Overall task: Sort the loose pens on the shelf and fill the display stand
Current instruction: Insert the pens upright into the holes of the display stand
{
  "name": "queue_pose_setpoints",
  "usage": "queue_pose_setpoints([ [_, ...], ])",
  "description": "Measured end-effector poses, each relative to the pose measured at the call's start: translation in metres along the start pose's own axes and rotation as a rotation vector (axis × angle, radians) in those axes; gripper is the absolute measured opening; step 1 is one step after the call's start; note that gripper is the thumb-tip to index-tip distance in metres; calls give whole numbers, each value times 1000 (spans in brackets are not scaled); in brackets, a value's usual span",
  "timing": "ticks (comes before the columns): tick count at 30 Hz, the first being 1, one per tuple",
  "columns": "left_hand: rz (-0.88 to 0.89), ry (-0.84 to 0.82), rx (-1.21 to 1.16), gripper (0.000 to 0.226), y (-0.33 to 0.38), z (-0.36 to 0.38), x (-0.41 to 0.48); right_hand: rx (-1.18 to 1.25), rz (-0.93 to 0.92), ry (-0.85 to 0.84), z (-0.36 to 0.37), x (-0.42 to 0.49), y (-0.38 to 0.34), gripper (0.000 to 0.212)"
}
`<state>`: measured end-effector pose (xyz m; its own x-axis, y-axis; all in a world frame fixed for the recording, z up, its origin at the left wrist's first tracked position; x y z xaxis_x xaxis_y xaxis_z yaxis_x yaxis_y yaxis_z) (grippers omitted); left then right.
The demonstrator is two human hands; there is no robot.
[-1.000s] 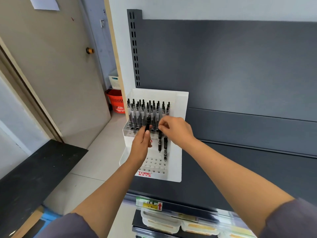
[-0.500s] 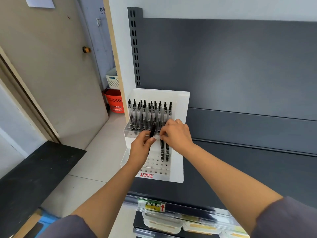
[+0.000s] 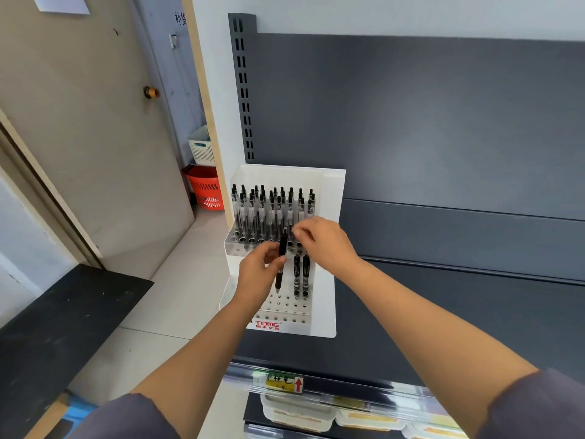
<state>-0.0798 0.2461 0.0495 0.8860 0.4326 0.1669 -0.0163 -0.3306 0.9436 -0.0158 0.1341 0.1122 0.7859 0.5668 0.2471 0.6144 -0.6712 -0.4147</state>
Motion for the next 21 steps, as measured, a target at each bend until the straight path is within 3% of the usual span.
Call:
queue_pose_setpoints([
  [4, 20, -2, 25, 14, 8, 1, 0, 239, -14, -17, -9, 3, -12, 21],
  [10, 77, 73, 93, 23, 18, -1, -3, 224, 87, 43, -12, 5, -8, 9],
  [14, 127, 79, 168, 24, 24, 3, -1, 148, 116, 82, -18, 5, -11, 17],
  [21, 190, 8, 85, 5, 25, -1, 0, 54, 33, 78, -24, 7, -19, 16],
])
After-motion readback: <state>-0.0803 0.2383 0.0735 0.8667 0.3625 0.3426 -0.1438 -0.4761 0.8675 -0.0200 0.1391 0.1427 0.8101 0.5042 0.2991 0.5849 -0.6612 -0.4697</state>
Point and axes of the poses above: each hand's wrist, its own x-axis towards the middle knuckle, its own z-axis out of the palm, y = z × x, the point moved 10 cm from there along x, towards the middle knuckle, and after that the axes turned 4 degrees about -x, right-handed, at the moved point
